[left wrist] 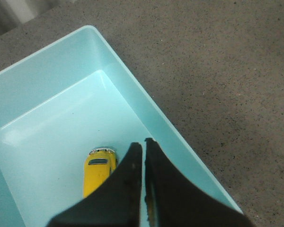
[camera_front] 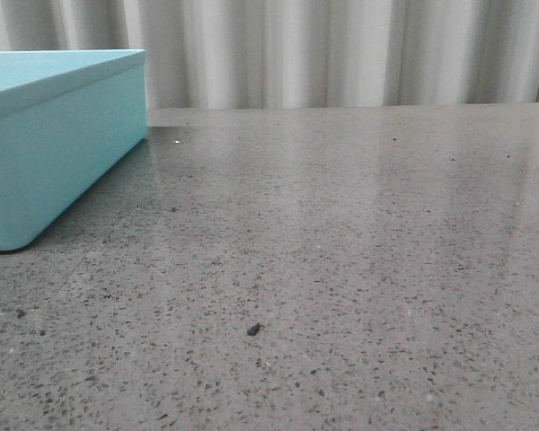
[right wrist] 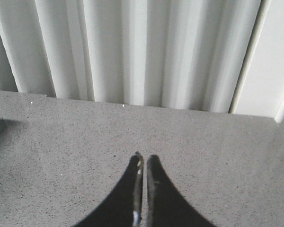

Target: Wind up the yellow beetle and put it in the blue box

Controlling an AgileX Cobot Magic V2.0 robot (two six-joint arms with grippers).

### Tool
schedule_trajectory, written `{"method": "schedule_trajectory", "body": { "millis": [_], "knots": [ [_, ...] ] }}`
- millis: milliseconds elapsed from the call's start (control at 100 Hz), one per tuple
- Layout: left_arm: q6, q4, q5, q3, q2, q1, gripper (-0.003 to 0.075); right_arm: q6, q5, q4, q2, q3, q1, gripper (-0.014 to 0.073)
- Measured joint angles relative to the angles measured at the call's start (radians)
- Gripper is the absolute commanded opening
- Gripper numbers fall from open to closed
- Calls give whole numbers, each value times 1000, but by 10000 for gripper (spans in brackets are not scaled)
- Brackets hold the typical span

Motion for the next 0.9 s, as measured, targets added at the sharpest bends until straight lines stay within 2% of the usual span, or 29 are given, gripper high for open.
{"method": "schedule_trajectory", "body": {
  "millis": [360,680,900],
  "knots": [
    [10,-13,-24,184,-214,0,-21,0,-132,-36,-244,297,0,-61],
    [18,-18,-303,507,-527,0,-21,0,-263,-49,-414,524,0,-61],
    [18,-20,-518,781,-753,0,-21,0,-310,-49,-473,610,0,-61]
  ]
}}
